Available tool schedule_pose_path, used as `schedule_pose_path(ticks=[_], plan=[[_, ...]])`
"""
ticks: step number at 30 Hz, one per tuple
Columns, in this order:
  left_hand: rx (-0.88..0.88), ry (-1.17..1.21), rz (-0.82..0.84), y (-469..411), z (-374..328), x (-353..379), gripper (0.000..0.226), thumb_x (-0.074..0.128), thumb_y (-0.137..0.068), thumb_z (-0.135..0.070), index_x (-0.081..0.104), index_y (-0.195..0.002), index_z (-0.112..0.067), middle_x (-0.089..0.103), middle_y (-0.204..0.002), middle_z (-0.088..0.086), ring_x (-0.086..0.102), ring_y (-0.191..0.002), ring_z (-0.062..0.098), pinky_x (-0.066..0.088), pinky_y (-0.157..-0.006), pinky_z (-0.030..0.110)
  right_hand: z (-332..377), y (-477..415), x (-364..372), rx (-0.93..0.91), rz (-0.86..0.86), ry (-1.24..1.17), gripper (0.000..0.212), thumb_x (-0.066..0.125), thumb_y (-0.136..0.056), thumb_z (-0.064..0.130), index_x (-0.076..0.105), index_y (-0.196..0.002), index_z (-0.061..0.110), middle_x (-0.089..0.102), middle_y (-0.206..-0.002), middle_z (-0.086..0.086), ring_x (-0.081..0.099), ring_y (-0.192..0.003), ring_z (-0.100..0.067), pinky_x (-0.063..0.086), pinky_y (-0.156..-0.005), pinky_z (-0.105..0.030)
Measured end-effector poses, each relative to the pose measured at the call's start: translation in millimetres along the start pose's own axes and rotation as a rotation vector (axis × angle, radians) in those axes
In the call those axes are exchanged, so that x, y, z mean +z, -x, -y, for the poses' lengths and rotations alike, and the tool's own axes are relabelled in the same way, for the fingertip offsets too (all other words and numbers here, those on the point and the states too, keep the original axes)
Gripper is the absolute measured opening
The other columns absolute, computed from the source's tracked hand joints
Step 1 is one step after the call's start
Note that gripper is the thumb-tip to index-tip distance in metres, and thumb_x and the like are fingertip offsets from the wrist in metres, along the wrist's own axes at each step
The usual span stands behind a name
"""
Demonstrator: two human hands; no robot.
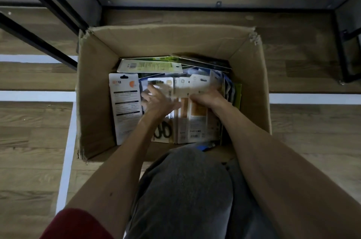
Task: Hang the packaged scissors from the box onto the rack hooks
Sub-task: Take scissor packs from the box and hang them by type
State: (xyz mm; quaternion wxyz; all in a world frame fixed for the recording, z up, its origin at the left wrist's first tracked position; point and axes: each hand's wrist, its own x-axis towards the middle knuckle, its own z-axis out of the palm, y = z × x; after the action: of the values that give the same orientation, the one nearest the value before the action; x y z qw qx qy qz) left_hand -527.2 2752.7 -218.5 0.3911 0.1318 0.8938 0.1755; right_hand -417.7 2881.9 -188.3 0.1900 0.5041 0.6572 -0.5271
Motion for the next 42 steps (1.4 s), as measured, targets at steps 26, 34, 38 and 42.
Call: schedule_pose_path(ticks=[26, 34, 38, 42], plan=[[0.096, 0.516, -0.156, 30.6, -17.3, -36.7, 0.048, 0.078, -0.085, -0.025, 0.051, -0.124, -0.020, 0.070, -0.108, 0.001, 0.071, -0.092, 0.021, 0.064, -0.070, 0.044, 29.8, 36.9, -9.6, 0.039, 0.226, -0.139, 0.124, 0.065, -0.061, 0.087, 0.018, -0.157, 0.023, 0.036, -0.155, -0.011, 0.037, -0.139, -0.033, 0.030, -0.113, -0.053], [0.115, 0.502, 0.044, 50.2, -32.0, -13.8, 0.040, 0.033, -0.110, -0.040, 0.061, -0.107, -0.011, 0.069, -0.104, 0.012, 0.064, -0.089, 0.017, 0.054, -0.072, 0.023, 30.6, 33.3, -2.0, 0.020, 0.221, -0.235, 0.133, 0.052, -0.035, 0.105, 0.042, -0.148, 0.036, 0.039, -0.156, -0.004, 0.038, -0.142, -0.032, 0.029, -0.114, -0.061], [0.035, 0.367, -0.014, 42.8, -25.6, -16.7, 0.078, 0.040, -0.093, -0.075, 0.047, -0.136, -0.010, 0.043, -0.138, 0.017, 0.045, -0.129, 0.033, 0.042, -0.106, 0.050, 6.0, -8.8, -0.2, 0.027, 0.049, -0.233, 0.129, 0.024, -0.054, 0.107, 0.031, -0.154, 0.026, 0.032, -0.161, -0.005, 0.032, -0.146, -0.026, 0.024, -0.120, -0.053], [0.097, 0.233, 0.175, 25.5, -5.2, -12.6, 0.100, 0.072, -0.068, -0.081, 0.041, -0.137, -0.016, 0.049, -0.134, 0.007, 0.054, -0.123, 0.028, 0.052, -0.094, 0.040, 11.8, 18.9, 6.3, 0.018, 0.019, 0.039, 0.072, 0.061, -0.094, 0.046, 0.037, -0.150, 0.008, 0.047, -0.148, -0.011, 0.048, -0.132, -0.027, 0.039, -0.113, -0.038]])
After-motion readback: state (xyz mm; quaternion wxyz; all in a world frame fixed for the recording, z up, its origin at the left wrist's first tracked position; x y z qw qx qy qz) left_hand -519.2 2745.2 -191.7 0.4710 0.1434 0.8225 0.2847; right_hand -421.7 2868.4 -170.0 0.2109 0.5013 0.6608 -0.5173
